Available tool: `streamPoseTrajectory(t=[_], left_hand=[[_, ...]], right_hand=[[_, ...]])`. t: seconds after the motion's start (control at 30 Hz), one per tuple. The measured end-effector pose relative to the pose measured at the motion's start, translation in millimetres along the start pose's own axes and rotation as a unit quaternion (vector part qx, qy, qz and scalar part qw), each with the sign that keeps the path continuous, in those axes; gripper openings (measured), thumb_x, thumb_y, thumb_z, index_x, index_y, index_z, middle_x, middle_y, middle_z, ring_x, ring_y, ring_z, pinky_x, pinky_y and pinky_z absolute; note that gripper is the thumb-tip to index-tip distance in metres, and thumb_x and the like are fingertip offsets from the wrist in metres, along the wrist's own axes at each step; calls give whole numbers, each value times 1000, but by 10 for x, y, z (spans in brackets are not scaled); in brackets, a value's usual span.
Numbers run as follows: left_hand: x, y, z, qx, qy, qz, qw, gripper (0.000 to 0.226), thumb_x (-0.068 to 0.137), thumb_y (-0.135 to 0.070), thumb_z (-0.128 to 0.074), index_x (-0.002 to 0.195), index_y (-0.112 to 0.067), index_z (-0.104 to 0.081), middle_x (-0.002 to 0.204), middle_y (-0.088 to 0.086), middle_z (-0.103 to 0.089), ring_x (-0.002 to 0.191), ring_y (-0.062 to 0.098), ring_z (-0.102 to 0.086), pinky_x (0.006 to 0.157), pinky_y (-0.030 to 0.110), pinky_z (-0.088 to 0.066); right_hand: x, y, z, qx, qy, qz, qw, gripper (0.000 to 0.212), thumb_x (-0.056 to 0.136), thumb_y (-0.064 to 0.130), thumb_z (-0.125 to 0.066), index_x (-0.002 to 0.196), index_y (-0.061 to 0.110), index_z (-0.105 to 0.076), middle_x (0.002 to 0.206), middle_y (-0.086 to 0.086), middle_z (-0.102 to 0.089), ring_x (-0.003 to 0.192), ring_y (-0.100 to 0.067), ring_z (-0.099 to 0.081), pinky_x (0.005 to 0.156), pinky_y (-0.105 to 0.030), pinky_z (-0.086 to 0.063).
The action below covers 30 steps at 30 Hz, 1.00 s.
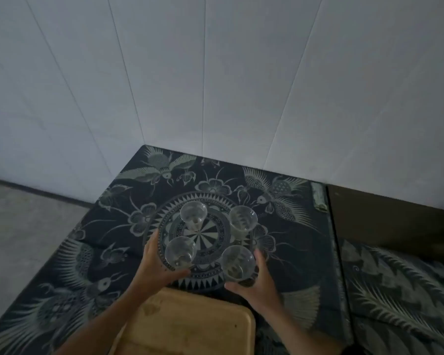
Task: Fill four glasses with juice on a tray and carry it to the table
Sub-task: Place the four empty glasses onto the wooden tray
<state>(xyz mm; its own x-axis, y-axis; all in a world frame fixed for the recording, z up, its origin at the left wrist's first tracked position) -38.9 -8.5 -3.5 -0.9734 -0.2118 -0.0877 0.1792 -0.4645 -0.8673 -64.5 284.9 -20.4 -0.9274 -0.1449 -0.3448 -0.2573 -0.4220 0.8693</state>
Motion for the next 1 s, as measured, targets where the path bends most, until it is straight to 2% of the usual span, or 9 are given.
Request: streamPoseTrajectory(t=[0.03,0.13,0.2,0.3,0.37,0.5,0.63,0.77,1.0], left_hand=[[16,62,-38,-11,6,10,1000,141,43,-76,-88,156,-47,-9,157,-22,-23,145,8,-23,118,41,-31],[46,344,-177,-32,27,63,997,152,43,-75,-90,165,-25,-12,164,-1,-27,150,18,-29,122,47,-33],[61,467,-259,-64,28,75,995,144,48,-64,-94,163,-25,-16,161,-5,-32,149,16,-34,121,42,-37],[110,526,-332,-73,25,57,995,125,56,-55,-93,156,-43,-19,148,-28,-37,136,-17,-40,100,6,-43],[135,584,-356,-69,21,61,996,122,60,-49,-94,157,-42,-20,140,-39,-36,125,-30,-39,89,0,-44],[183,667,-386,-70,21,75,995,93,66,-29,-96,144,-38,-46,129,-30,-59,122,-11,-57,100,27,-54],[223,667,-404,-51,14,53,997,74,72,-22,-93,127,-53,-54,128,-32,-62,120,-4,-62,95,28,-59],[207,679,-433,-53,14,58,997,73,71,-16,-94,131,-37,-58,124,-26,-66,120,8,-67,100,44,-60],[59,514,-301,-66,-5,35,997,71,70,-23,-95,131,-30,-60,122,-19,-68,117,11,-69,95,42,-62]], right_hand=[[36,-27,-24,13,0,9,1000,142,47,74,-90,161,38,-13,167,10,-21,153,-17,-26,117,-42,-34],[134,-241,-79,35,-15,15,999,119,55,63,-94,152,43,-29,158,13,-36,144,-13,-40,113,-38,-43],[171,-333,-114,39,-25,14,999,99,61,57,-94,142,50,-39,147,20,-46,134,-6,-49,107,-35,-50],[199,-401,-144,46,-43,11,998,81,67,51,-92,135,50,-48,136,23,-54,122,3,-55,99,-38,-56],[212,-424,-156,46,-55,10,997,79,68,50,-91,136,48,-50,134,21,-56,120,3,-56,96,-38,-58],[233,-448,-184,46,-70,15,996,78,70,43,-92,137,41,-52,133,19,-57,121,0,-57,93,-37,-60],[252,-457,-200,53,-74,15,996,77,71,42,-91,136,42,-51,130,23,-56,121,-1,-57,93,-39,-60],[233,-421,-192,52,-79,21,995,78,70,46,-90,137,42,-50,130,22,-57,121,-3,-58,93,-41,-59],[78,-283,-158,59,-87,54,993,74,69,44,-89,133,39,-52,128,19,-60,119,-4,-60,90,-35,-61]])
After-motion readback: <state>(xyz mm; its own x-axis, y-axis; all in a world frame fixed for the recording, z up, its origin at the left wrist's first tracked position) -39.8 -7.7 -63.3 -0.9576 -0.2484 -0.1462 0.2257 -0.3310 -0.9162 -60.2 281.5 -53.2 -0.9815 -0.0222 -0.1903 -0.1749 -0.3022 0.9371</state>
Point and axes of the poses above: each hand's wrist, its own x-axis towards the middle knuckle, its own z-axis out of the back of the hand, y = z × x, the point moved 4 cm from there along x, towards the middle knuckle
